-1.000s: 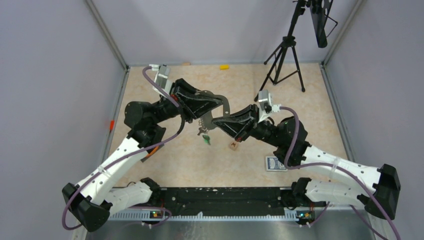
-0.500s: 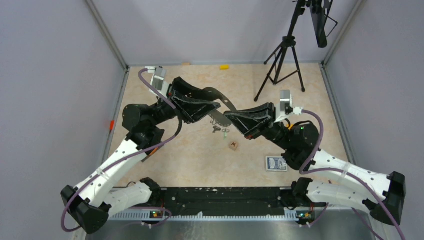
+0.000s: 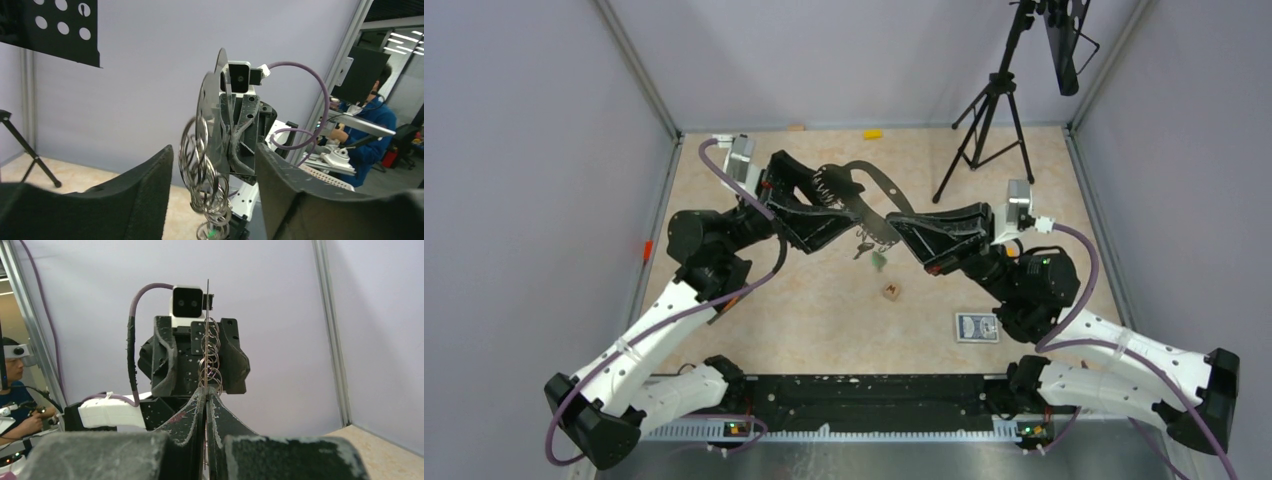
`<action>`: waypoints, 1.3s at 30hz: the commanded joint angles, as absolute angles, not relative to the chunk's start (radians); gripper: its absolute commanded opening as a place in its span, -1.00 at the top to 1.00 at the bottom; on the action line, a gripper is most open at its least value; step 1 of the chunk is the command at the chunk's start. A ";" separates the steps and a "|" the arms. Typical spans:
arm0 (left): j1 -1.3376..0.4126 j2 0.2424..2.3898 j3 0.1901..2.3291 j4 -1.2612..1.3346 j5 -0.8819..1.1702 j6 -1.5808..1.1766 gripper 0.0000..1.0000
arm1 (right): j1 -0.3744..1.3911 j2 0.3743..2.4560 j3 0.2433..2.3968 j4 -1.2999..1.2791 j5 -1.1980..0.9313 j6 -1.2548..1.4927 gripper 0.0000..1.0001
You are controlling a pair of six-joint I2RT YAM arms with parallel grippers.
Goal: Remove the keys from the keyring
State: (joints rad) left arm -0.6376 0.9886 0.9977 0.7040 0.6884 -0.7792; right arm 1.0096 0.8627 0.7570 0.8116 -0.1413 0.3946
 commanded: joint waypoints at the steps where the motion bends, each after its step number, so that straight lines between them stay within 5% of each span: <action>1: -0.640 0.986 0.982 0.767 0.709 -0.798 -0.42 | 1.002 0.835 0.760 0.921 -0.104 0.406 1.00; 4: -0.640 0.995 0.962 0.826 0.716 -0.836 -0.58 | 1.002 0.840 0.763 0.955 -0.093 0.416 1.00; 14: -0.640 1.021 0.916 0.919 0.722 -0.909 -0.59 | 1.002 0.878 0.773 1.056 -0.053 0.418 1.00; 39: -0.665 1.086 0.863 1.148 0.652 -1.003 -0.18 | 1.002 0.959 0.766 1.143 -0.074 0.463 1.00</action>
State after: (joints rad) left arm -0.6579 1.0916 0.8665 1.0550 0.6910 -0.9886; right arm 1.0096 0.9524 0.7570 1.0611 -0.0719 0.4400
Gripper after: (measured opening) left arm 0.599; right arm 0.004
